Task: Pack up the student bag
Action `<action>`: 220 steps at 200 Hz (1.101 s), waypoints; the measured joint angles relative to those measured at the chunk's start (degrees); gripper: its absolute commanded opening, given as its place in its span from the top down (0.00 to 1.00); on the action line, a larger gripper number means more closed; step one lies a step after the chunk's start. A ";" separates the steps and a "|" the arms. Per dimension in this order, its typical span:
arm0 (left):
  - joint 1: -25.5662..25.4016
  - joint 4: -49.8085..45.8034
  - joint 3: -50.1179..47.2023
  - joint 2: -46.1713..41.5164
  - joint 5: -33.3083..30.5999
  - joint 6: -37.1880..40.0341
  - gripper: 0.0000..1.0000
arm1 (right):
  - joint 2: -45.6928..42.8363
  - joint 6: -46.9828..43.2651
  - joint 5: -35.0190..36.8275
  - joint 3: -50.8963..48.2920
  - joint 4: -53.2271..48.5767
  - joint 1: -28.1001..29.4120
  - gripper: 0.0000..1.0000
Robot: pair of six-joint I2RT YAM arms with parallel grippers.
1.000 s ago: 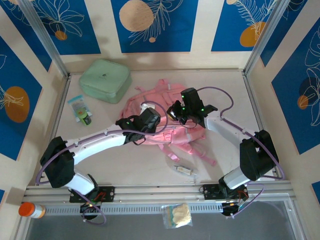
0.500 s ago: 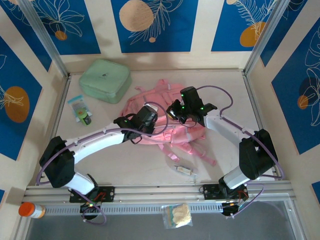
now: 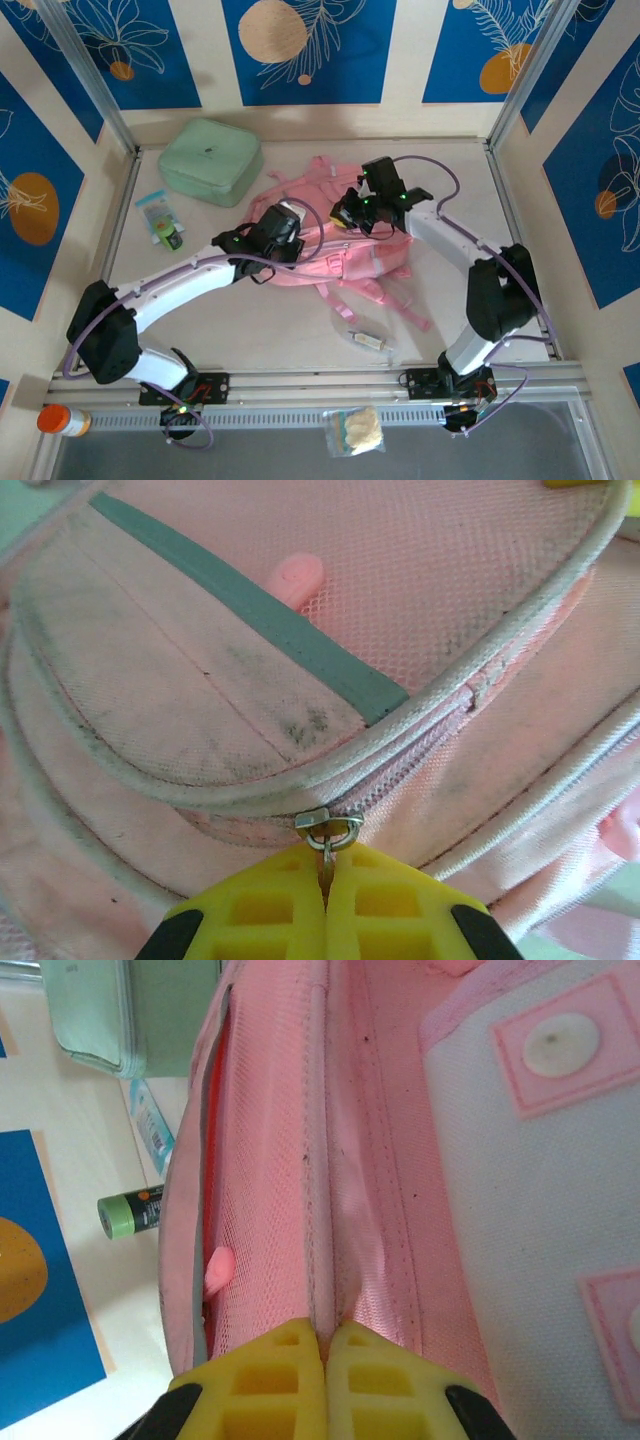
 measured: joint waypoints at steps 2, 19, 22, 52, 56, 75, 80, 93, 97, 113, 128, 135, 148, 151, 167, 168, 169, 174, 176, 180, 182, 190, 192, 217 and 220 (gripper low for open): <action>-0.07 0.07 -0.02 0.00 0.09 -0.28 1.00 | 0.42 -0.33 -0.20 0.59 -0.31 -0.09 1.00; -1.46 0.59 0.00 0.24 0.61 -3.39 1.00 | 4.24 -3.80 -2.21 5.95 -3.93 -0.83 1.00; -1.81 0.61 0.17 0.39 0.74 -3.76 1.00 | 4.81 -4.26 -2.47 6.86 -4.55 -0.96 1.00; -5.79 0.70 5.11 5.40 2.10 -7.26 1.00 | 9.77 -10.60 -5.64 13.64 -9.35 -3.85 1.00; -6.21 0.76 5.77 6.01 2.19 -7.65 1.00 | 10.16 -11.06 -6.05 14.16 -9.79 -4.26 1.00; -6.93 1.88 7.17 7.26 2.21 -9.46 1.00 | 11.04 -15.06 -9.18 15.28 -11.89 -6.69 1.00; -6.73 2.12 7.08 7.13 2.38 -9.81 1.00 | 11.04 -15.78 -9.97 15.30 -12.41 -7.23 1.00; -6.05 3.41 5.20 6.05 2.71 -10.23 1.00 | 11.04 -17.70 -10.80 15.30 -13.46 -8.52 1.00; -5.79 3.72 3.93 5.33 2.71 -10.25 1.00 | 11.04 -18.14 -10.82 15.30 -13.77 -8.85 1.00; -3.82 5.03 -0.87 2.36 3.69 -10.12 1.00 | 11.76 -19.80 -12.55 16.02 -15.82 -10.47 1.00; -1.57 6.19 -2.89 0.87 6.56 -9.75 1.00 | 14.27 -21.03 -15.23 19.02 -18.49 -11.13 1.00; -0.76 6.43 -2.97 0.59 7.56 -9.79 1.00 | 15.32 -21.38 -15.82 20.02 -18.71 -11.13 1.00; -0.15 7.04 -3.13 0.35 8.59 -9.81 1.00 | 15.78 -21.49 -15.56 20.22 -18.71 -10.95 0.90; -0.15 7.17 -3.17 0.35 8.76 -9.84 1.00 | 15.78 -21.46 -15.41 20.22 -18.75 -10.91 0.86; -0.17 6.97 -3.26 0.48 9.73 -10.03 1.00 | 14.64 -20.17 -14.21 19.12 -17.55 -10.71 0.70; -0.17 6.93 -3.26 0.48 9.79 -10.05 1.00 | 14.43 -20.50 -14.16 18.91 -17.18 -10.73 0.69; -0.17 6.80 -3.26 0.48 9.86 -10.05 1.00 | 14.36 -20.68 -14.12 18.78 -17.00 -10.73 0.69; -0.17 6.56 -3.26 0.59 10.27 -10.21 1.00 | 13.44 -19.74 -13.73 17.77 -15.98 -10.84 0.65; -0.17 6.49 -3.26 0.61 10.38 -10.23 1.00 | 13.05 -19.98 -13.60 17.27 -15.47 -10.91 0.63; -0.22 6.45 -3.26 0.74 10.78 -10.23 1.00 | 12.00 -19.02 -13.40 16.15 -14.86 -11.08 0.61; -0.22 6.43 -3.26 0.76 10.93 -10.25 1.00 | 11.69 -19.28 -13.35 15.78 -14.60 -11.15 0.60; -0.22 6.43 -3.26 1.01 11.43 -10.29 1.00 | 9.18 -18.12 -13.42 13.14 -13.42 -11.41 0.56; -0.22 6.45 -3.26 1.07 11.56 -10.34 1.00 | 8.48 -17.42 -13.51 12.46 -13.20 -11.47 0.55; -0.22 6.58 -3.26 1.27 12.33 -10.71 1.00 | -1.36 -12.41 -14.03 1.38 -7.96 -10.99 0.48; -0.22 6.67 -3.26 1.27 12.37 -10.71 1.00 | -2.69 -10.97 -13.99 -0.17 -7.23 -10.64 0.48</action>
